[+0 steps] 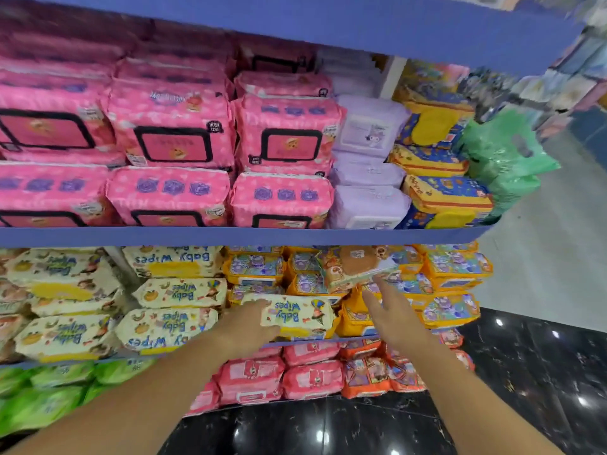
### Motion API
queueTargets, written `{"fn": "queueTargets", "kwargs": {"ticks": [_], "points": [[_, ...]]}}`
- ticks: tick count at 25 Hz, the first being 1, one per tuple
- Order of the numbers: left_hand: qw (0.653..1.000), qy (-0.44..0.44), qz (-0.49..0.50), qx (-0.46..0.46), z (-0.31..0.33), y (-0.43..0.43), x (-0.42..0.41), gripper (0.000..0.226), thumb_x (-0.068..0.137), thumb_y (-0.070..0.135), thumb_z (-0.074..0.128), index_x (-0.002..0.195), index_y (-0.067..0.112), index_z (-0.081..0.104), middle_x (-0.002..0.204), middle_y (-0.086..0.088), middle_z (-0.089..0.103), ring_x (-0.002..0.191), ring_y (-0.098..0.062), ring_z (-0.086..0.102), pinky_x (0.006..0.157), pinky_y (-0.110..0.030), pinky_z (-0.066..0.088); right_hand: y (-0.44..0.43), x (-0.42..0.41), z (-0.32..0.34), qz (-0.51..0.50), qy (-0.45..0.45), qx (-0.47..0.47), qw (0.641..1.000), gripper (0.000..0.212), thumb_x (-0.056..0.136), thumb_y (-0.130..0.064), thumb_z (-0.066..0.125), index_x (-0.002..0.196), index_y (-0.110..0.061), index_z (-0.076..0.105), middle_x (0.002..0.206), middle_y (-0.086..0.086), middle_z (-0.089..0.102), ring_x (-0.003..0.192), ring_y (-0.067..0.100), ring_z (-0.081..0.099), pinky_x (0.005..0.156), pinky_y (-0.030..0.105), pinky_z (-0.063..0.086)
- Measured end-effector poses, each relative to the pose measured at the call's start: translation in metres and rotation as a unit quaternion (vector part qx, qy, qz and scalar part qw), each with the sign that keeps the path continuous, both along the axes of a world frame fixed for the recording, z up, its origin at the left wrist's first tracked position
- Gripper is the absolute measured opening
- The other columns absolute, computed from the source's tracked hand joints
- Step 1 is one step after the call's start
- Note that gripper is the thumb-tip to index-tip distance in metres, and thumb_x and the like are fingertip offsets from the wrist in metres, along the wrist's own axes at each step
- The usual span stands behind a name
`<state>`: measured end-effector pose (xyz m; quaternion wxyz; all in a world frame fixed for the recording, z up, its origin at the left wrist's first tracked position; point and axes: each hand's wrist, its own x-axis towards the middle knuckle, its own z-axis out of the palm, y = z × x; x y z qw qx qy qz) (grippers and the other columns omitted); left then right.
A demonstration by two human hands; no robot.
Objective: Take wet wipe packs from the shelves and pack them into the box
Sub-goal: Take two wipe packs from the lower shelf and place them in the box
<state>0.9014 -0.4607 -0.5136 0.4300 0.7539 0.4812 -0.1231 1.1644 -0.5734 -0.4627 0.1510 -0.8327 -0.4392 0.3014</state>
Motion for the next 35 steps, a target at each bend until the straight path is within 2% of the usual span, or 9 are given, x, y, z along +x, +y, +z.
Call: {"fn": "queueTargets", "kwargs": {"ticks": [4,8,11,14,17,21,25,30,35], "points": [[0.974,0.103,-0.141,0.141,-0.05,0.032,0.03,0.101,0.084,0.05,0.071,0.161,0.019,0.013,0.167,-0.008,0.014,0.155,-0.029,0.014,0.125,-0.045,0.018,0.06,0.046,-0.041,0.215,-0.244,0.01,0.946,0.074,0.089,-0.04,0.067,0.151,-0.016,0.035,0.158,0.008,0.033,0.147,0.031,0.023,0.121,0.045,0.023],[0.928,0.186,-0.251,0.204,-0.092,0.05,0.052,0.107,0.082,0.042,0.075,0.16,0.015,0.007,0.159,-0.014,0.025,0.148,-0.036,0.026,0.122,-0.052,0.021,0.115,0.065,-0.064,0.305,-0.377,-0.08,0.871,0.092,0.069,-0.029,0.079,0.15,-0.018,0.036,0.149,0.009,0.044,0.139,0.039,0.037,0.117,0.055,0.024],[0.913,0.187,-0.271,0.24,-0.113,0.055,0.056,0.1,0.082,0.043,0.072,0.157,0.013,0.014,0.154,-0.013,0.033,0.141,-0.035,0.036,0.118,-0.051,0.031,0.133,0.07,-0.074,0.34,-0.391,-0.001,0.856,0.047,0.052,-0.011,0.076,0.096,-0.022,0.063,0.092,0.003,0.063,0.089,0.037,0.063,0.074,0.04,0.049],[0.933,0.158,-0.242,0.214,-0.098,0.053,0.041,0.097,0.076,0.052,0.072,0.154,0.016,0.025,0.146,-0.007,0.043,0.129,-0.028,0.047,0.107,-0.042,0.043,0.132,0.067,-0.065,0.313,-0.357,-0.02,0.88,0.038,0.058,-0.021,0.072,0.091,-0.029,0.056,0.093,-0.005,0.058,0.092,0.029,0.057,0.076,0.033,0.044],[0.974,0.124,-0.128,0.136,-0.069,0.043,0.001,0.102,0.069,0.055,0.076,0.153,0.019,0.029,0.143,0.0,0.05,0.123,-0.021,0.054,0.098,-0.035,0.049,0.108,0.049,-0.058,0.263,-0.334,-0.056,0.903,0.094,0.057,-0.045,0.08,0.14,-0.023,0.043,0.133,0.008,0.053,0.119,0.038,0.052,0.101,0.047,0.044],[0.99,0.029,0.133,-0.038,-0.015,0.029,-0.084,0.116,0.069,0.056,0.085,0.159,0.017,0.024,0.16,-0.003,0.036,0.138,-0.023,0.046,0.102,-0.033,0.045,0.074,-0.01,-0.032,0.193,-0.236,-0.102,0.947,0.11,0.053,-0.068,0.079,0.143,-0.02,0.038,0.132,0.004,0.05,0.123,0.033,0.048,0.103,0.045,0.043],[0.926,-0.109,0.343,-0.114,0.038,0.003,-0.158,0.075,0.056,0.053,0.09,0.119,0.029,0.058,0.13,0.006,0.062,0.109,-0.018,0.062,0.093,-0.036,0.05,0.038,-0.098,-0.003,0.127,-0.154,-0.063,0.978,0.104,0.05,-0.084,0.064,0.132,-0.022,0.045,0.128,0.0,0.052,0.124,0.03,0.048,0.102,0.044,0.044],[0.859,-0.174,0.469,-0.104,0.077,-0.02,-0.26,0.116,0.061,0.052,0.092,0.154,0.016,0.034,0.145,-0.001,0.052,0.124,-0.027,0.057,0.102,-0.044,0.047,0.056,-0.226,0.026,0.161,-0.105,0.005,0.981,0.096,0.053,-0.069,0.075,0.132,-0.023,0.047,0.127,0.001,0.055,0.119,0.029,0.049,0.1,0.045,0.045],[0.789,-0.206,0.577,-0.046,0.115,-0.054,-0.368,0.102,0.044,0.058,0.096,0.131,0.018,0.06,0.12,-0.005,0.074,0.099,-0.028,0.074,0.088,-0.049,0.06,0.096,-0.344,0.044,0.271,-0.074,0.046,0.959,0.094,0.048,-0.064,0.078,0.128,-0.026,0.048,0.124,-0.001,0.056,0.119,0.029,0.052,0.1,0.045,0.046]]}}
